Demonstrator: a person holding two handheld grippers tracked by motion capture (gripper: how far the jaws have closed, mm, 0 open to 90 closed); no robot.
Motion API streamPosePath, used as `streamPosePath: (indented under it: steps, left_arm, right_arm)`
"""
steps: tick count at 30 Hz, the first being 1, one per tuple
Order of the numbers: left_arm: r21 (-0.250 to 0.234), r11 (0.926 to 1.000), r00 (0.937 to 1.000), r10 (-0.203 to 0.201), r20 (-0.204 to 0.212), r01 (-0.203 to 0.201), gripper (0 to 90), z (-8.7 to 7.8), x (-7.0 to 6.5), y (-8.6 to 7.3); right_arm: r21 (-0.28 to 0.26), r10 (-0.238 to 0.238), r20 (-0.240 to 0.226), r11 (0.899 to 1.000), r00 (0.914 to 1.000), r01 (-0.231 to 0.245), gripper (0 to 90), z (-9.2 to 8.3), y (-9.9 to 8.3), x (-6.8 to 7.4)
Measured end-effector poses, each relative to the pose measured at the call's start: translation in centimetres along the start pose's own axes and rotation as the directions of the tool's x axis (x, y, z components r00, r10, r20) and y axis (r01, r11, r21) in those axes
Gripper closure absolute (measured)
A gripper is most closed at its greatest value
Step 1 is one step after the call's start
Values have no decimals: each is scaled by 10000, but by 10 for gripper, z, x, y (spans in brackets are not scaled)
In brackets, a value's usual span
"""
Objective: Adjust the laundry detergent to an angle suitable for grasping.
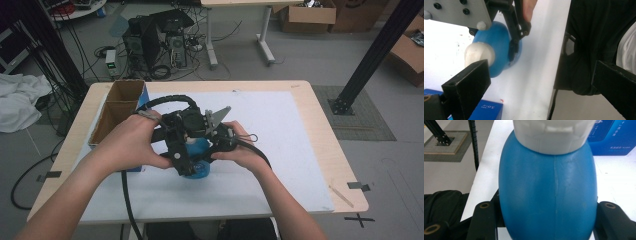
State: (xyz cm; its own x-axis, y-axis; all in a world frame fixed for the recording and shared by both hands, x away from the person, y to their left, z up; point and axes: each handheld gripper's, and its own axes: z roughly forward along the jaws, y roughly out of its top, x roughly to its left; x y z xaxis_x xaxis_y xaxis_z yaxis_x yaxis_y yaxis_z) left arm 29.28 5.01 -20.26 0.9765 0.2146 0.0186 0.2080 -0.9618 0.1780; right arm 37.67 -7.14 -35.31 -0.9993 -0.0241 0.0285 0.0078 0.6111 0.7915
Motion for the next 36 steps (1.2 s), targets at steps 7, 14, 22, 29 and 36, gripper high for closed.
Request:
streamPosePath:
  steps: [7, 14, 22, 29, 36]
  left_arm:
    - [67, 9999, 10000, 98, -20, -98, 29, 0, 1, 1]
    - [48, 10000, 10000, 34, 27, -34, 29, 0, 1, 2]
    - [78, 10000, 10000, 34, 17, -34, 29, 0, 2, 1]
    - [9, 10000, 10000, -28, -33, 28, 29, -3, 3, -2]
    - [-39, 10000, 10000, -86, -24, 86, 29, -4, 3, -3]
  right_arm:
    - [-20, 26, -79, 10000, 10000, -26, 427, 0, -1, -1]
    - [39, 123, -172, 9999, 9998, -123, 402, 0, 0, 1]
    - [-93, 572, -251, 9983, 9980, -574, 242, -2, -3, 1]
    - [131, 698, -85, 9975, 9975, -697, 197, -14, -4, 3]
    - [308, 951, 206, 9949, 9953, -957, 168, -40, -10, 6]
